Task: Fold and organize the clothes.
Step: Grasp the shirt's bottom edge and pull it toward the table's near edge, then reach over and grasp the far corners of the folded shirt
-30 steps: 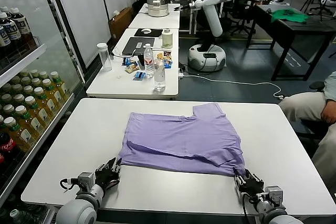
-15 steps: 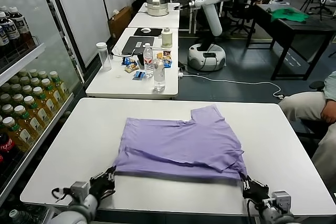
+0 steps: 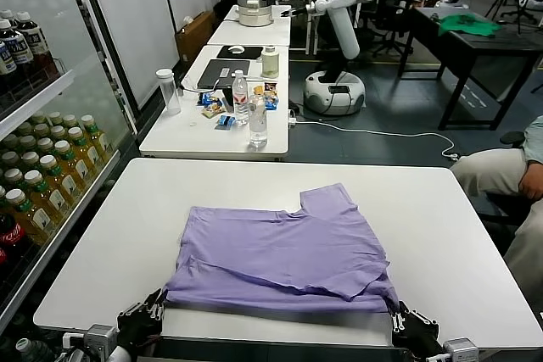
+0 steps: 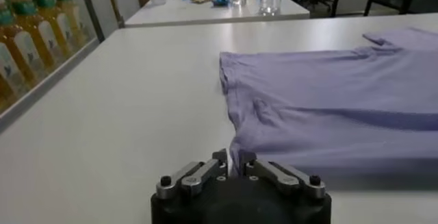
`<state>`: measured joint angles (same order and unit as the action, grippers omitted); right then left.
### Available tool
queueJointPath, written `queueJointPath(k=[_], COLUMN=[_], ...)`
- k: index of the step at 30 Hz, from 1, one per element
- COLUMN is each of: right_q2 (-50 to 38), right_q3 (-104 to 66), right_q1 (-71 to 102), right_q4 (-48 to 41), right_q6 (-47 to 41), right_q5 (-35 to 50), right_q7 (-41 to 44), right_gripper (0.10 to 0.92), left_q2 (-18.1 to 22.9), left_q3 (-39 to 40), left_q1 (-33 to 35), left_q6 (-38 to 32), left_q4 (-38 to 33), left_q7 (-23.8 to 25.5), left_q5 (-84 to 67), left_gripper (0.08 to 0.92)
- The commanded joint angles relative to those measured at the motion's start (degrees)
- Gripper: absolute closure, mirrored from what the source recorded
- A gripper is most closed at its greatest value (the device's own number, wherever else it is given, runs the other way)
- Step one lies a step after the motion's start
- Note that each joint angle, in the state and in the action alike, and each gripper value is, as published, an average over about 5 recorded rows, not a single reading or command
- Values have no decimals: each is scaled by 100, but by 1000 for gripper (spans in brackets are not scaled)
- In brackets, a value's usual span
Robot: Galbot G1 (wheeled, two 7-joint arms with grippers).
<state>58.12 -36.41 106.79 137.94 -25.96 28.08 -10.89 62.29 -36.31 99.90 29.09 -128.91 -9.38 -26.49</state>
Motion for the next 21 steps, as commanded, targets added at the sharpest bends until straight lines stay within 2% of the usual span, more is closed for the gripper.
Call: queueJointPath(k=[1, 5, 8, 12, 15, 17, 21], right_q2=[53, 112, 108, 343, 648, 860, 1284], right_q3=[-96, 436, 1090, 1979, 2310, 2461, 2664], right_q1=[-1019, -2602, -3814, -5424, -6203, -6573, -7217], right_q4=[314, -521, -1359, -2761, -3729, -4289, -5397], right_q6=[-141, -616, -720, -721, -716, -705, -595], right_q5=[184, 272, 301, 282, 86, -70, -314], right_q7=[-267, -273, -251, -244, -197, -150, -35], right_gripper=[624, 512, 425, 304, 234, 214, 203], left_q2=[-136, -346, -477, -529, -547, -569, -586], left_q3=[-432, 72, 437, 875, 1110, 1237, 1514], left_q1=[-648, -1671, -2456, -3400, -3856, -4125, -4669], left_q6=[13, 84, 98, 90, 103, 112, 109], left_q4=[-406, 165, 880, 1920, 2529, 2897, 3649], left_q7=[188, 292, 348, 473, 680, 831, 973], left_q5=[-369, -472, -375, -214, -109, -30, 22], left_gripper=[620, 508, 421, 309, 228, 193, 179])
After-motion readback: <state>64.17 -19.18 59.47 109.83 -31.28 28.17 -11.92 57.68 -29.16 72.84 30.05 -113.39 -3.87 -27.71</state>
